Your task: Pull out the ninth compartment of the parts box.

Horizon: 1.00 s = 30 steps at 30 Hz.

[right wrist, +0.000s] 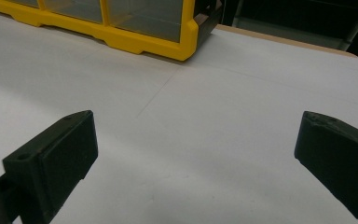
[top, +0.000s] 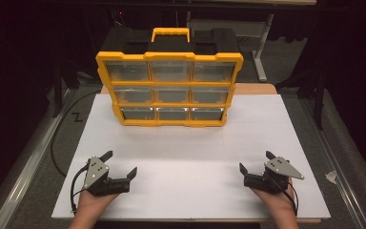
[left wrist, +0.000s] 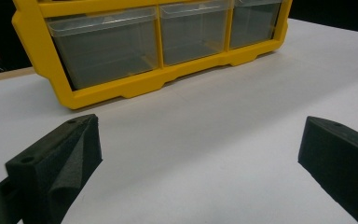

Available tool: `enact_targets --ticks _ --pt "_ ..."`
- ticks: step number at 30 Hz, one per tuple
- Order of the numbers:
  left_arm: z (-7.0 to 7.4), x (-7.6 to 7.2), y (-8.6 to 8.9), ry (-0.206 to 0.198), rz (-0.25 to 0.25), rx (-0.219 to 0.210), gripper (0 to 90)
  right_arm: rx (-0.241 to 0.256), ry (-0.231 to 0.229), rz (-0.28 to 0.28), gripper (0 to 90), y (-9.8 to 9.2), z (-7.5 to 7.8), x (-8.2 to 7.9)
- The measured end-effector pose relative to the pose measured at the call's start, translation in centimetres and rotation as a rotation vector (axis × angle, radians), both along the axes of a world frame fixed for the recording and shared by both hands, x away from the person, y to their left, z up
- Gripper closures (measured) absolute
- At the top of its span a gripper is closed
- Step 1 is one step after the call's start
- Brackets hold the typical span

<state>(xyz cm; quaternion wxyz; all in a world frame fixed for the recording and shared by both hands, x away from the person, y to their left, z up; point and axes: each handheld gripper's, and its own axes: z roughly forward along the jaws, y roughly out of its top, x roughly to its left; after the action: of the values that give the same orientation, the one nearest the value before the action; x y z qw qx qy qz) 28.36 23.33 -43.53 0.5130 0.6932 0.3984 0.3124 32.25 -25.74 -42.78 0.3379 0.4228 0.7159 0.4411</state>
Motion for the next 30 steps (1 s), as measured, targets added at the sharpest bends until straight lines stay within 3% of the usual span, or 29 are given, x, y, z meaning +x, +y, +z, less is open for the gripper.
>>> enact_targets --ticks 11,30 --pt "-0.1 0.0 0.0 -0.002 -0.003 -0.001 0.1 -0.014 0.012 -0.007 0.9 1.0 0.0 1.5" --pt "-0.1 0.0 0.2 0.003 0.004 -0.019 0.1 -0.044 0.005 0.001 1.0 3.8 -0.4 5.5"
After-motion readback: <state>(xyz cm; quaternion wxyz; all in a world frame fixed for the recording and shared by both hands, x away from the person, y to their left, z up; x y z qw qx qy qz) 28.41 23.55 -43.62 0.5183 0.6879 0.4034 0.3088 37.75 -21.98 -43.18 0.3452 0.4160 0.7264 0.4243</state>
